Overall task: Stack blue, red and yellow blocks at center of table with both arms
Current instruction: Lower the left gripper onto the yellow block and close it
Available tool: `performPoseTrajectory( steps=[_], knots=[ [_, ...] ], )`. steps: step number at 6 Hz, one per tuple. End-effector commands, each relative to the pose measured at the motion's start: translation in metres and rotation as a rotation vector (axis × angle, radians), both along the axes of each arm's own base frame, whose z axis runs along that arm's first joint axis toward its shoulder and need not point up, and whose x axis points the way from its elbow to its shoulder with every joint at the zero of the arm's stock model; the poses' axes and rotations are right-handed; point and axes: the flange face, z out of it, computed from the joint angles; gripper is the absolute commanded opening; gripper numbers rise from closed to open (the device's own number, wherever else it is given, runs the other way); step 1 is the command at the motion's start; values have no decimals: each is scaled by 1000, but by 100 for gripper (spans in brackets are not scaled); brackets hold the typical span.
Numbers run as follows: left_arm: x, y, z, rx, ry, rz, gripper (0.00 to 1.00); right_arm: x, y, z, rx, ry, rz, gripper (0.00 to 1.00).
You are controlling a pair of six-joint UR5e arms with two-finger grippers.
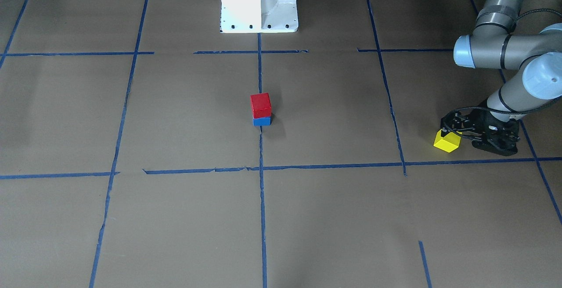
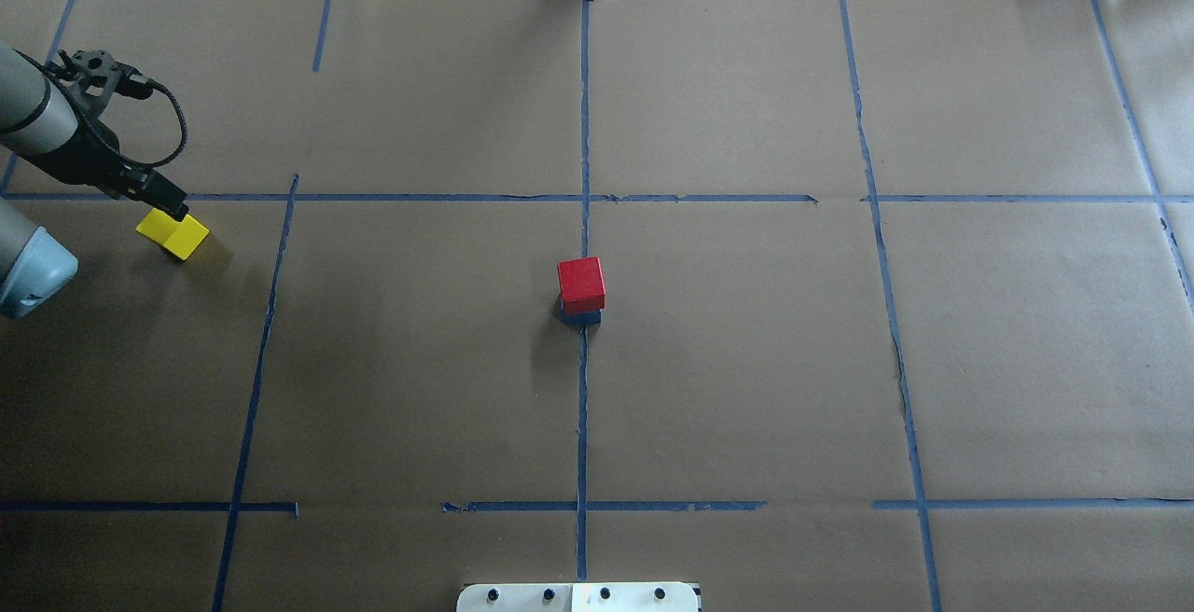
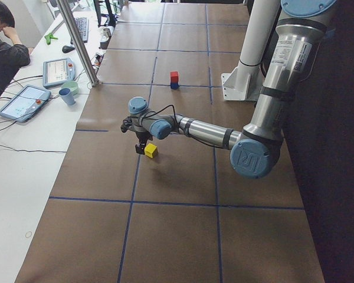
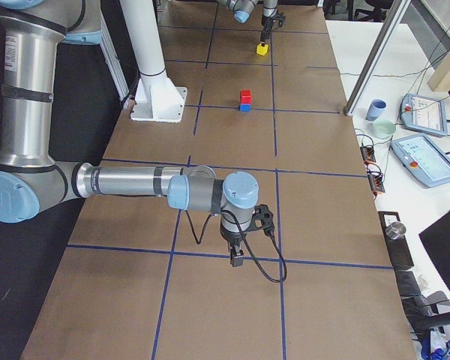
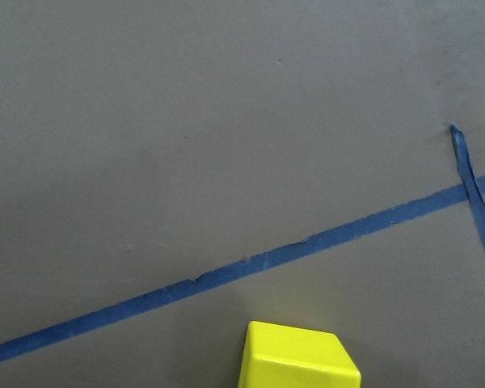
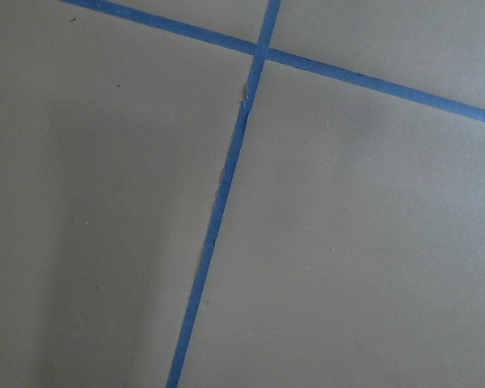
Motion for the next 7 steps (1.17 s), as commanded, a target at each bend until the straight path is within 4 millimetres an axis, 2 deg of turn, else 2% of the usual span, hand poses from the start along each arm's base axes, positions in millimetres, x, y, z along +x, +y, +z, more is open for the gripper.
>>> performPoseTrajectory(
  steps=[1,3,4,5,6,7],
  knots=[
    [19,9,5,-10,-6,27,100,0,0,0,0,0,0,100],
    [23,10,14,-22,-17,33,100,0,0,0,0,0,0,100],
    [34,13,14,-20,-22,50,100,0,0,0,0,0,0,100],
    [37,12,15,-18,-23,54,99,0,0,0,0,0,0,100],
    [36,12,13,5,-7,48,31,0,0,-1,2,0,0,100],
    [38,10,0,21,6,47,3,0,0,0,0,0,0,100]
  ],
)
